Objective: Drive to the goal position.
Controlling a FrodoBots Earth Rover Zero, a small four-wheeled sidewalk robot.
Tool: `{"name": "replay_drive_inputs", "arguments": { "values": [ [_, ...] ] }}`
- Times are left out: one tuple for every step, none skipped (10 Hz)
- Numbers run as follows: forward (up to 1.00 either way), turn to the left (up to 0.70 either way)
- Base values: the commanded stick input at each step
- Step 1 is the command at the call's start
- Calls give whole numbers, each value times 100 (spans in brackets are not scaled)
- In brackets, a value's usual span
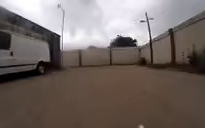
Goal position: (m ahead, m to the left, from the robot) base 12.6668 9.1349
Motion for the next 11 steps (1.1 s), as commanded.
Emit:
{"name": "replay_drive_inputs", "arguments": {
  "values": [
    [50, 0],
    [50, 0],
    [50, 0],
    [50, 0],
    [50, 0],
    [30, 0],
    [30, 0],
    [30, 0],
    [30, 0],
    [30, 0],
    [30, 0]
  ]
}}
